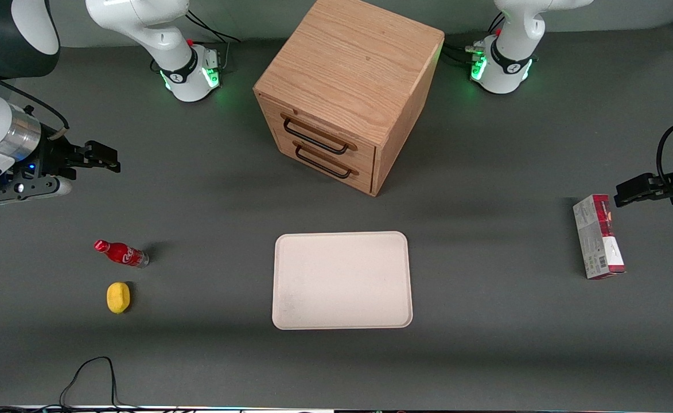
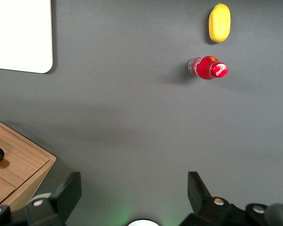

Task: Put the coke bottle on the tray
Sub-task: 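Move the right gripper toward the red Coca-Cola bottle lying on the table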

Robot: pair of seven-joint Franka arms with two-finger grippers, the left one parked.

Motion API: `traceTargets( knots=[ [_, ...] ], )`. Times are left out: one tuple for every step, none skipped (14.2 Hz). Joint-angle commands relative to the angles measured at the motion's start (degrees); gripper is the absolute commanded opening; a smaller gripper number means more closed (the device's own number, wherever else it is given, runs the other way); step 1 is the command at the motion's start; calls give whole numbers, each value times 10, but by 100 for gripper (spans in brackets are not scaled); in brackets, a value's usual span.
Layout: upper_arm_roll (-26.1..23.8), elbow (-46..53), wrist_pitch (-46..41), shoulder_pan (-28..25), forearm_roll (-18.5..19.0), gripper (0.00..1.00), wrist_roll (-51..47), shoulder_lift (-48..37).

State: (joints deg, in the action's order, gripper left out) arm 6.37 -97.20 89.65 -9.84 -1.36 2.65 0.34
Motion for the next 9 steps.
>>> traceTargets(
  knots=[
    [7,11,-16,-3,-11,100,-12,-2],
    [7,14,-16,-3,-11,100,-12,-2],
    [7,19,-16,-3,-11,100,-12,1],
    [7,24,-16,-2,-11,100,-6,4],
    [8,25,-16,-1,-11,100,-4,6],
    [9,25,-16,0,-11,100,-4,7],
    [10,24,-16,0,-12,100,-4,7],
    [10,25,-16,1,-12,100,-5,8],
    [10,25,-15,1,-11,100,-10,9]
  ],
)
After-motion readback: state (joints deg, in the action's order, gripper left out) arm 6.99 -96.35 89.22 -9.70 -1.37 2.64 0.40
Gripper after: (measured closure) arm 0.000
